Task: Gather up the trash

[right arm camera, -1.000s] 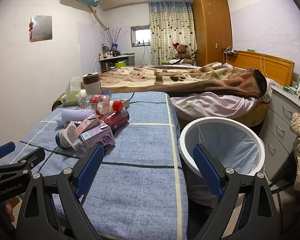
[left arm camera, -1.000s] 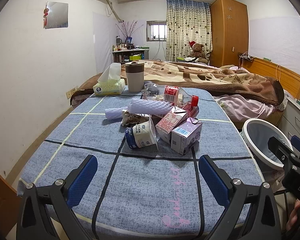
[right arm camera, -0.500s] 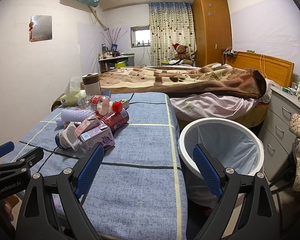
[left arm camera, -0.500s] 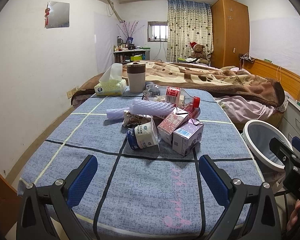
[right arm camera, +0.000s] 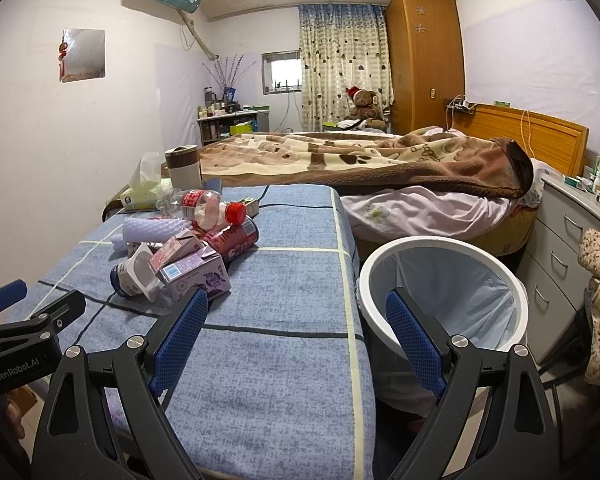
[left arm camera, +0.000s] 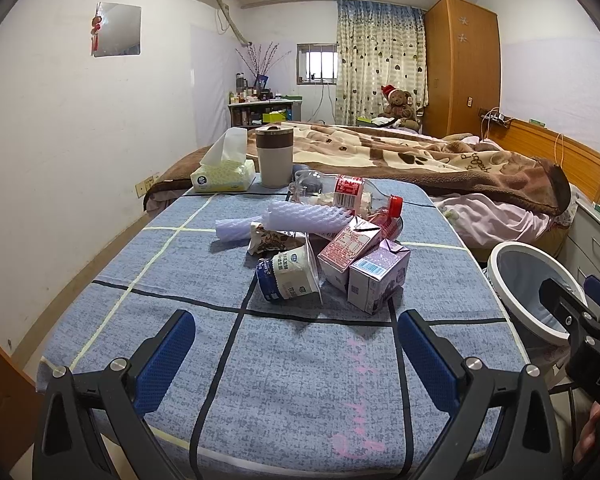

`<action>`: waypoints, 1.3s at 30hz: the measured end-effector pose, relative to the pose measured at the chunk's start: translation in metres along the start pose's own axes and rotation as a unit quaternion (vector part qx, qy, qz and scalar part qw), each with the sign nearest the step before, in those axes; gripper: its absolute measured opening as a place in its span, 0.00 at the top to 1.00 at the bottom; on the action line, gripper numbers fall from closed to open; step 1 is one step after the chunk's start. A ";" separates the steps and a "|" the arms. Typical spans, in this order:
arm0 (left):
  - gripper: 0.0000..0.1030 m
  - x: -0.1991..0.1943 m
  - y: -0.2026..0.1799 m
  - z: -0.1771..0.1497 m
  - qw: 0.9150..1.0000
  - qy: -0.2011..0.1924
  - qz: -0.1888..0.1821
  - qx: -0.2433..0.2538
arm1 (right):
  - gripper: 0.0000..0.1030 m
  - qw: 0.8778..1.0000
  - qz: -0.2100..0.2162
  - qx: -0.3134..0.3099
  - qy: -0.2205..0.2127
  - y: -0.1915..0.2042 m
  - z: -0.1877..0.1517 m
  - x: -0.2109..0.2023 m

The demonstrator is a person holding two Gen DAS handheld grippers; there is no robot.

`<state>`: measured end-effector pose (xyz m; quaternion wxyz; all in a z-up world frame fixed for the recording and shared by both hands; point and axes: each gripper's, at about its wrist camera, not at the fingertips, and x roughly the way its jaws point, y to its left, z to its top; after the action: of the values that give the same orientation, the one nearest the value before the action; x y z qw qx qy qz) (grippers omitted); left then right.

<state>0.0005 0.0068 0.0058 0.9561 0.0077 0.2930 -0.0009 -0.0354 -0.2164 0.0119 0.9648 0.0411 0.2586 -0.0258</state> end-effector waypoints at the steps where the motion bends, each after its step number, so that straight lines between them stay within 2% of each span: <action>1: 0.00 0.000 0.000 0.000 1.000 0.000 0.000 0.000 | 0.10 1.000 0.000 0.000 0.000 -0.001 0.000 0.000; 29: 0.00 0.004 0.005 0.001 1.000 0.003 0.000 -0.002 | 0.10 1.000 -0.002 -0.001 0.002 0.000 0.000 0.000; 39: 0.01 0.042 0.027 0.005 0.999 0.027 -0.043 -0.010 | 0.10 0.999 0.035 -0.019 0.019 0.012 -0.001 0.028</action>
<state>0.0379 0.0341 -0.0130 0.9468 -0.0142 0.3192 -0.0390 -0.0108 -0.2047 -0.0017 0.9605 0.0323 0.2762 0.0137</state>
